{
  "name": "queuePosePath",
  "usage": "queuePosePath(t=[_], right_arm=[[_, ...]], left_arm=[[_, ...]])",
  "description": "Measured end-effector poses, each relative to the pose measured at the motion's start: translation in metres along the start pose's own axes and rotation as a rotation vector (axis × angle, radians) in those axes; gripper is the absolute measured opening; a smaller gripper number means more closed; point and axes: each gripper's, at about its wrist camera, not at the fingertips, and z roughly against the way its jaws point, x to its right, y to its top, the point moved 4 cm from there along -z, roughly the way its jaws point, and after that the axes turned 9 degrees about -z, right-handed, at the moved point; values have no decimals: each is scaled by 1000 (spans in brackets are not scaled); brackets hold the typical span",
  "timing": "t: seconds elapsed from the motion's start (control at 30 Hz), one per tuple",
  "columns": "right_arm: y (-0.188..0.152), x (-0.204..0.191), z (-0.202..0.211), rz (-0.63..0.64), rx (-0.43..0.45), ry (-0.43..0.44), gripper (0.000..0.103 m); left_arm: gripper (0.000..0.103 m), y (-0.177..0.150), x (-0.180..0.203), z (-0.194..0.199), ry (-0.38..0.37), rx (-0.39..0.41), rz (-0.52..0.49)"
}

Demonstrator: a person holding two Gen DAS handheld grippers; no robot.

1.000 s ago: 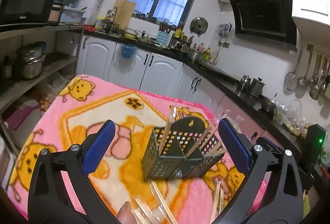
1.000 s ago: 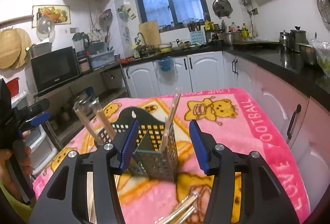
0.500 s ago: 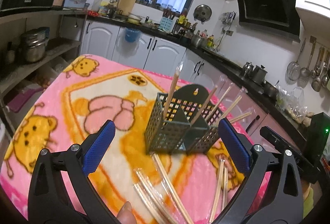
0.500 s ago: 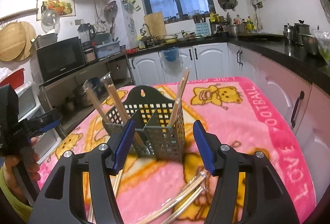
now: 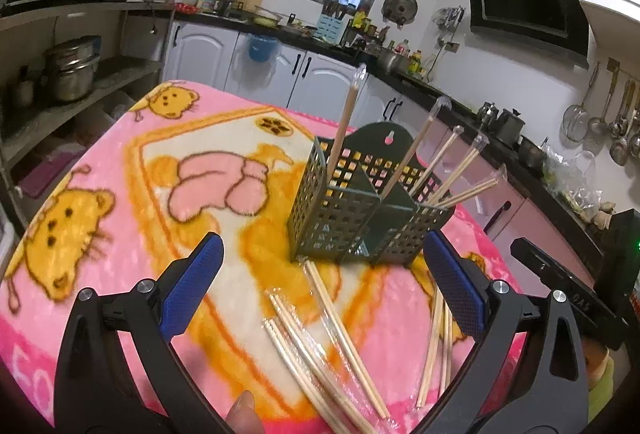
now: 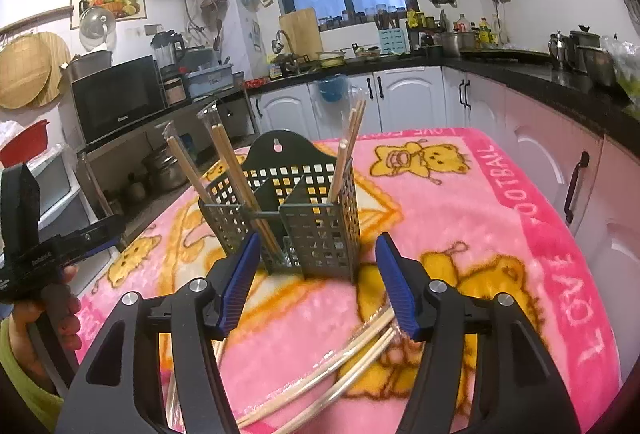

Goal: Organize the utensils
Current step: 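Lower both open tools toward the remaining wrapped chopsticks on the blanket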

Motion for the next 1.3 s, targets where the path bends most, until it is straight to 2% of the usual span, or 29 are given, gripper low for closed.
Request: queuePosePath(t=[0.27, 0.6, 0.67, 0.8, 0.93, 1.03, 1.13, 1.3], right_arm=[[-12, -1, 1, 13, -33, -2, 67], [-32, 8, -3, 1, -87, -20, 67], [-35, 12, -4, -4, -95, -26, 67], [-40, 20, -7, -23, -116, -34, 67], [-43, 27, -12, -37, -141, -42, 67], [-45, 31, -15, -48, -153, -47, 67], [-48, 36, -20, -58, -175, -49, 67], [-49, 42, -35, -54, -234, -71, 67]], left_arm=[[92, -16, -3, -5, 3, -45, 6], [92, -39, -7, -20, 3, -128, -5], [86, -44, -6, -25, 4, -148, -13], [67, -53, -4, -38, -11, -198, -15], [56, -59, -6, -51, -24, -237, -11], [51, -61, -7, -61, -29, -268, -10], [51, -63, -8, -75, -49, -315, -7], [51, -64, -12, -95, -33, -365, -22]])
